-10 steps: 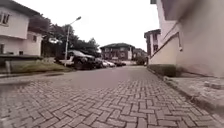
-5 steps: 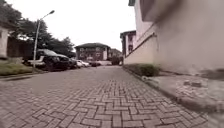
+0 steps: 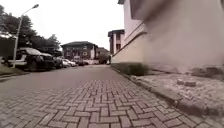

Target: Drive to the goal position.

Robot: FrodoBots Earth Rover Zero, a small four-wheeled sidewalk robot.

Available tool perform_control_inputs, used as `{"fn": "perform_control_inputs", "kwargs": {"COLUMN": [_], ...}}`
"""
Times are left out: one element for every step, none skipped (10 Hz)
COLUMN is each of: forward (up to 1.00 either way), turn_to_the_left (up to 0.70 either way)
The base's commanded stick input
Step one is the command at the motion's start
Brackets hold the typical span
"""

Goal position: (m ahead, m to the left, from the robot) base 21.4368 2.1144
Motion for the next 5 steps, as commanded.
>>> {"fn": "perform_control_inputs", "kwargs": {"forward": [0.7,0.7,0.7,0.7,0.7], "turn_to_the_left": [0.0,0.0,0.0,0.0,0.0]}}
